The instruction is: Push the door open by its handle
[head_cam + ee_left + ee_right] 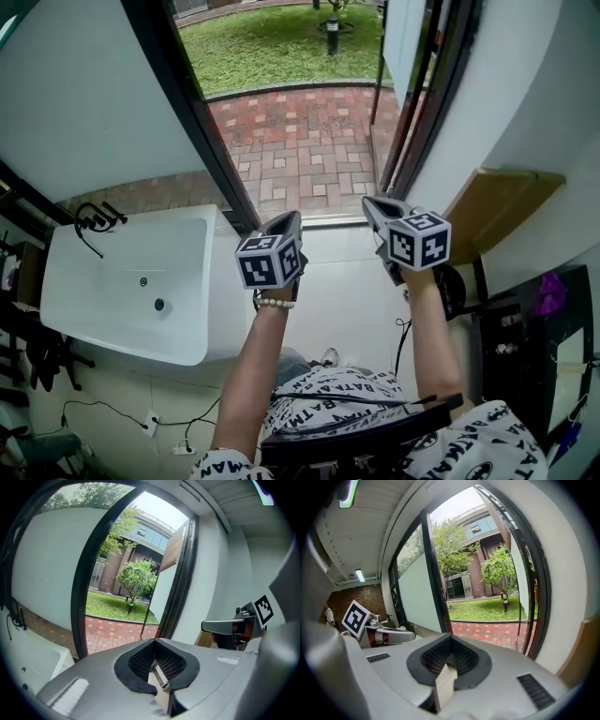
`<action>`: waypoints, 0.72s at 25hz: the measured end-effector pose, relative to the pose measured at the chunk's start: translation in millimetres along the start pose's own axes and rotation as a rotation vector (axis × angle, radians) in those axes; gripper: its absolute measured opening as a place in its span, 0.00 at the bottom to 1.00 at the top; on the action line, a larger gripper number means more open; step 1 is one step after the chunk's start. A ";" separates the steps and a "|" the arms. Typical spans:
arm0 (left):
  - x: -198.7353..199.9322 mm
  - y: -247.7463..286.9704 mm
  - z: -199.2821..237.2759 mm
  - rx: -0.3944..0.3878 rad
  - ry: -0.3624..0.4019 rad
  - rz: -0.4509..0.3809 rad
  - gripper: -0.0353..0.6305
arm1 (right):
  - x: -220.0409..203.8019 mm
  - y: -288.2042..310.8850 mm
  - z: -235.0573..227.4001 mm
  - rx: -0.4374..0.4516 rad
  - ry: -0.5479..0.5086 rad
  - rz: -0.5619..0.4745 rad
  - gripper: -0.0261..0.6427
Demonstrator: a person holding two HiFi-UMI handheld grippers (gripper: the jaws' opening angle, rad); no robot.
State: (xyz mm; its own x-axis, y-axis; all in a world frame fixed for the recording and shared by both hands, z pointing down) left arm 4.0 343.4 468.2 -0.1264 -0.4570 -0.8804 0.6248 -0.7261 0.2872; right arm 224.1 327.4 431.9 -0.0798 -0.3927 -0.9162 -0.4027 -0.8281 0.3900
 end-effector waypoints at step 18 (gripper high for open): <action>-19.8 -64.6 4.0 -0.004 0.029 0.010 0.05 | -36.4 -25.3 69.5 -0.069 -0.008 0.015 0.06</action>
State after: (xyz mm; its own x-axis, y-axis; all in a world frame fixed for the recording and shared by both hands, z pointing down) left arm -36.9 397.3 468.6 -0.0974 -0.4491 -0.8881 0.6292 -0.7192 0.2947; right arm 173.8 390.5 449.0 -0.0930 -0.4023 -0.9108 -0.3373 -0.8480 0.4089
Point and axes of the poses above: the fingertips, and each gripper's own axes: y forward along the fingers, z to its left, x out of its top, the point moved 7 cm from there along -y, backward along the fingers, and after that the axes turned 13 degrees about -x, right-handed, at the moved point
